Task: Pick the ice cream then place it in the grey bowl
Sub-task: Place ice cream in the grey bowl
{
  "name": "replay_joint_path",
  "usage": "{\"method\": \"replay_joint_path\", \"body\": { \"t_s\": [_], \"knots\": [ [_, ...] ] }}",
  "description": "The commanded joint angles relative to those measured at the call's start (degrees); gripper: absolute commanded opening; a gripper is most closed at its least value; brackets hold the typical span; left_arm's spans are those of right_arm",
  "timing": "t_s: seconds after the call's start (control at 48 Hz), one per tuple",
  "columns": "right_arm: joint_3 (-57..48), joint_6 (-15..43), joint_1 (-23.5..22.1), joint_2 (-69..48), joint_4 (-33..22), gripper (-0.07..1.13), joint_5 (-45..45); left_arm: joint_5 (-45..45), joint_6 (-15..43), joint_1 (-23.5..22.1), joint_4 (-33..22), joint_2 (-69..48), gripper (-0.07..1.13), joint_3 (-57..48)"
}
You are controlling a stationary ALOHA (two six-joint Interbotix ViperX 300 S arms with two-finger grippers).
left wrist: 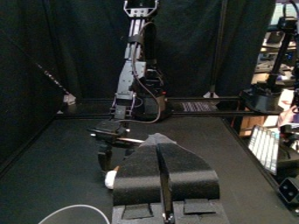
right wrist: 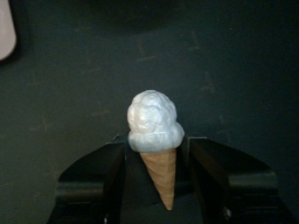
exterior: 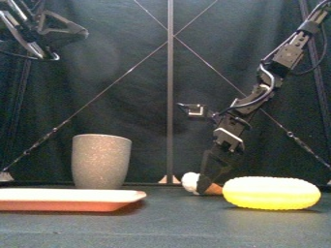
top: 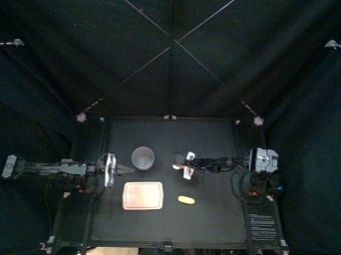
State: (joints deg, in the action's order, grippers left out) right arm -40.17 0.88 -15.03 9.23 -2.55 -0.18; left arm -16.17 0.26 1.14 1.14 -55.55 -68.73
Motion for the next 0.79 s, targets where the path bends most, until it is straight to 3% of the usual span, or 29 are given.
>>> {"method": "replay_joint_path", "body": {
  "t_s": [0.021, 0.438, 0.792],
  "knots": [
    [2.4, 0.1, 0.1, -1.8, 0.1, 0.6, 1.4, -0.3, 0.1, 0.1, 0.2, 0.1, -0.02, 0.7],
    [21.3, -0.5, 3.8, -7.6, -3.3, 0.58, 7.3, -0.4, 0.1, 0.1, 0.2, 0.1, -0.02, 0.6],
    [36.7, -0.5, 4.0, 4.7, -5.3, 0.58, 7.7, -0.3, 0.1, 0.1, 0.2, 0.0, -0.02, 0.6]
  ]
}}
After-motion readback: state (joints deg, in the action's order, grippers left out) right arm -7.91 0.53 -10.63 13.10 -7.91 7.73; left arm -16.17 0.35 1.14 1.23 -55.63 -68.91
